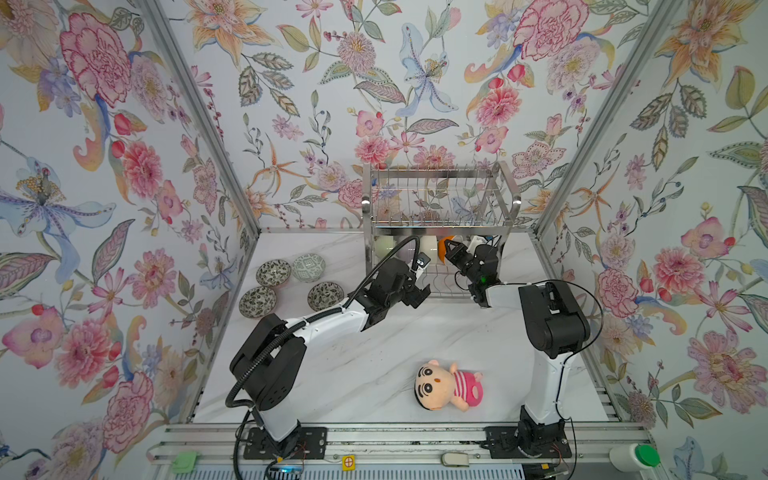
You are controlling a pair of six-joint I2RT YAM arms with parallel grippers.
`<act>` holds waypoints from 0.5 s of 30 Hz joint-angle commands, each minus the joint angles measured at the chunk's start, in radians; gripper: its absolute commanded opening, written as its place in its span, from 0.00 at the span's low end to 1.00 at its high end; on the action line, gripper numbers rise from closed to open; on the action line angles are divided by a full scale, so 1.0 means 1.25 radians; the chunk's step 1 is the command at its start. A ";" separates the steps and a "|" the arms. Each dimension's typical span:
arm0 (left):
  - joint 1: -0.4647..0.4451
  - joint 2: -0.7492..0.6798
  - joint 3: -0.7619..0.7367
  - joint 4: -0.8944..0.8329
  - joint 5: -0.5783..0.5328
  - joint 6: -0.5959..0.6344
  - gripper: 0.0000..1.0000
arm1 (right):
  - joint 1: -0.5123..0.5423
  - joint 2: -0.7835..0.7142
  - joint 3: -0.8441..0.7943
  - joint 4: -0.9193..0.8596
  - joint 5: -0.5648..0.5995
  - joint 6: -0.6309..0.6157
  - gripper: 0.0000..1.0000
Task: Load the bowls into the dish rack
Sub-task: 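Stand the orange bowl upright beside the cream bowl with the right gripper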
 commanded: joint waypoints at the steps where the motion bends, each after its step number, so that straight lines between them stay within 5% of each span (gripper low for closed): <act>1: 0.009 -0.026 -0.012 0.029 0.018 0.016 0.99 | 0.008 0.025 0.041 0.038 0.014 0.006 0.00; 15: 0.014 -0.039 -0.031 0.041 0.020 0.021 0.99 | 0.016 0.111 0.127 0.025 0.005 0.006 0.00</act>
